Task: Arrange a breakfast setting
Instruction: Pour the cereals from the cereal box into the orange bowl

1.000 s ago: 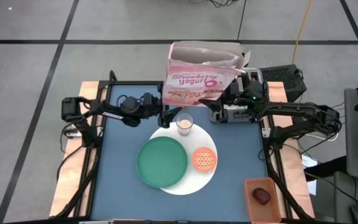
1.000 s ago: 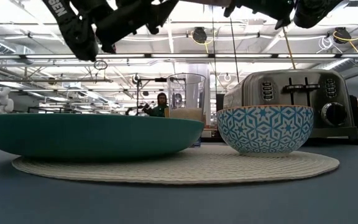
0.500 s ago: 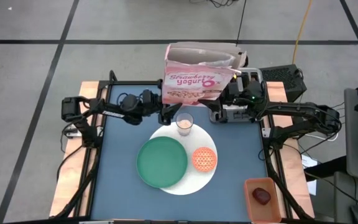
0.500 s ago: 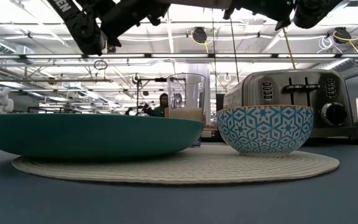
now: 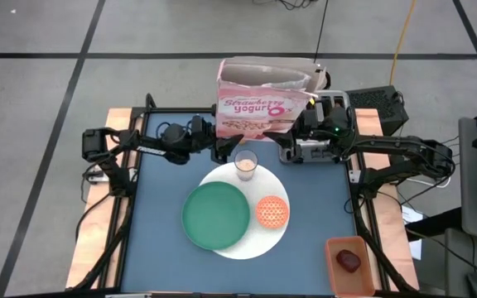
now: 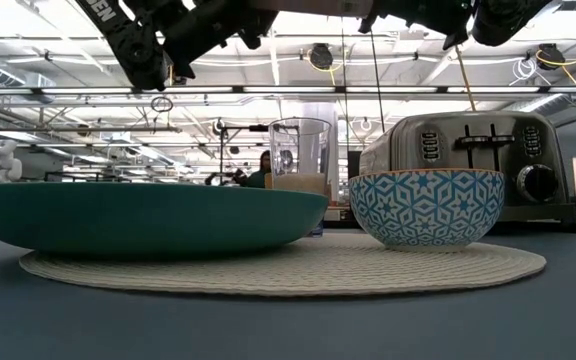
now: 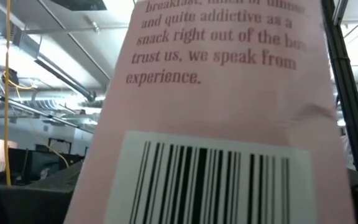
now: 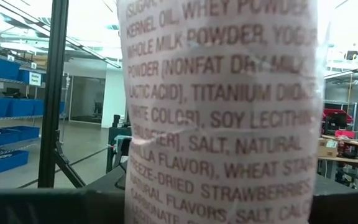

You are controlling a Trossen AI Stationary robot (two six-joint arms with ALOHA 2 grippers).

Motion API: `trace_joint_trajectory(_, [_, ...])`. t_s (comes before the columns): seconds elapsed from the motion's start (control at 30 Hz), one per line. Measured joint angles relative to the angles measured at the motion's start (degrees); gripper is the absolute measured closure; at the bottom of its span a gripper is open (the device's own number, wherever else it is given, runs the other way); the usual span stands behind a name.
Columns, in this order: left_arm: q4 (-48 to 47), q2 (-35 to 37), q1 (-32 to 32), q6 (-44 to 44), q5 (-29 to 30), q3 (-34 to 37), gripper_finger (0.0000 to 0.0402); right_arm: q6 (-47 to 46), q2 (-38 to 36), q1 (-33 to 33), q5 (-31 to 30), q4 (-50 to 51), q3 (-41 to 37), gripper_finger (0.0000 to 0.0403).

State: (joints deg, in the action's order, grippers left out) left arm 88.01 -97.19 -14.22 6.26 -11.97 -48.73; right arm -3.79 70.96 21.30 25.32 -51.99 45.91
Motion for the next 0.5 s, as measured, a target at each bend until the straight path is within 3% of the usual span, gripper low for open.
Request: trace_joint_trajectory(0.5, [0.02,0.0,0.22,-2.55,1.13,0.0,0.0055,0.0,-0.02,0.0,-0.11,0.33,0.0,0.0208])
